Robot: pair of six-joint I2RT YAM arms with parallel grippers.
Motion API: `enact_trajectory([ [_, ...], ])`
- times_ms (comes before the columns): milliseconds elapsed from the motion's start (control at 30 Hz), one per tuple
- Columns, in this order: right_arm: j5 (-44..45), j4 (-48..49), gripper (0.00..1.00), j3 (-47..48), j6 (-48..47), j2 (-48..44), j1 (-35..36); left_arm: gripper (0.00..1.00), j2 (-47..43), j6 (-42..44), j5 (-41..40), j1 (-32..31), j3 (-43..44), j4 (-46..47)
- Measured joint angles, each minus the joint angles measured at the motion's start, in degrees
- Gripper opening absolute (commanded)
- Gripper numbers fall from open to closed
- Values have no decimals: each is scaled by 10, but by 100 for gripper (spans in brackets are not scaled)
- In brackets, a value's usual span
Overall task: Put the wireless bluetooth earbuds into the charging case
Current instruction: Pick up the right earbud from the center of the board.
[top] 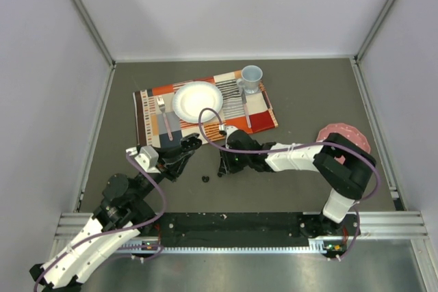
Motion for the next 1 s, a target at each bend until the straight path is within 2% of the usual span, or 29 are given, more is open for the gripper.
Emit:
enact_trajectory([
  [267, 1, 10, 26, -5, 0, 3, 0, 0, 0, 0, 0, 0, 0, 0],
  [733, -2, 52, 36, -31, 6, -5, 1, 0, 3, 0, 0, 0, 0, 0],
  [1000, 4, 51, 34, -31, 6, -6, 4, 0, 3, -3, 0, 0, 0, 2],
])
